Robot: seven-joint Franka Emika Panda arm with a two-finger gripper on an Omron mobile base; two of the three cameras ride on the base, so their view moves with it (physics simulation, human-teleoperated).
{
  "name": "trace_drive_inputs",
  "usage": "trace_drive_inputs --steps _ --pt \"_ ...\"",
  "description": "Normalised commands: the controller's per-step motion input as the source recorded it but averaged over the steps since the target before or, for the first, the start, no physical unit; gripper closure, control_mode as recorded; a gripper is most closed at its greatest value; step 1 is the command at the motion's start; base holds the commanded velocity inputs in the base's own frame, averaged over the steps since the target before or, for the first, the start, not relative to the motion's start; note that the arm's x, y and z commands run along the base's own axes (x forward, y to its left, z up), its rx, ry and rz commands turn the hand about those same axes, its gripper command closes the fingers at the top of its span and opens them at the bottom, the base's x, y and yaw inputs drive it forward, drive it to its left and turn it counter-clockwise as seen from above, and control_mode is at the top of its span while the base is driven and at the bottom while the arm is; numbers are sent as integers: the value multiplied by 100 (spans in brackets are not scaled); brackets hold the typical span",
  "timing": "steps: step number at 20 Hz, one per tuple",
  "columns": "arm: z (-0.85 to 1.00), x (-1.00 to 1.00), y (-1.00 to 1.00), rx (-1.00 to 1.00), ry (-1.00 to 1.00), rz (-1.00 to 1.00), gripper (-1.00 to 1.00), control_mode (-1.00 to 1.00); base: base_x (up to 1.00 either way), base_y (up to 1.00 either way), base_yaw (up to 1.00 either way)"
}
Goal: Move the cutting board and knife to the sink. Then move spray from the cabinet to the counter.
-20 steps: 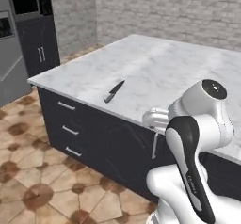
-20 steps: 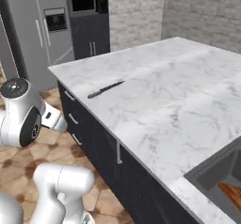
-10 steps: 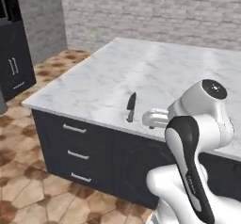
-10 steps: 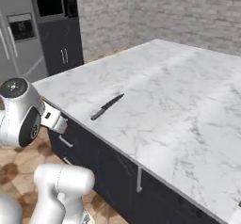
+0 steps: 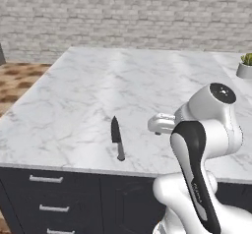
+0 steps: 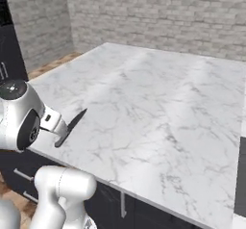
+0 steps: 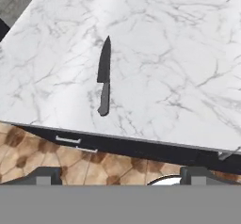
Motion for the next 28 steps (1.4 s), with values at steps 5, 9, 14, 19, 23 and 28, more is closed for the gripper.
trace_drive_inputs --steps 5,9,14,19,23,28 --pt "0 0 0 0 0 0 -100 100 10 -2 -15" --pt "0 0 0 0 0 0 -100 100 0 8 0" --pt "0 0 0 0 0 0 -100 100 0 87 -25" --pt "0 0 0 0 0 0 -100 100 0 95 -37" --pt "0 0 0 0 0 0 -100 100 0 6 -6" --pt "0 0 0 0 0 0 -100 100 -5 -61 -18"
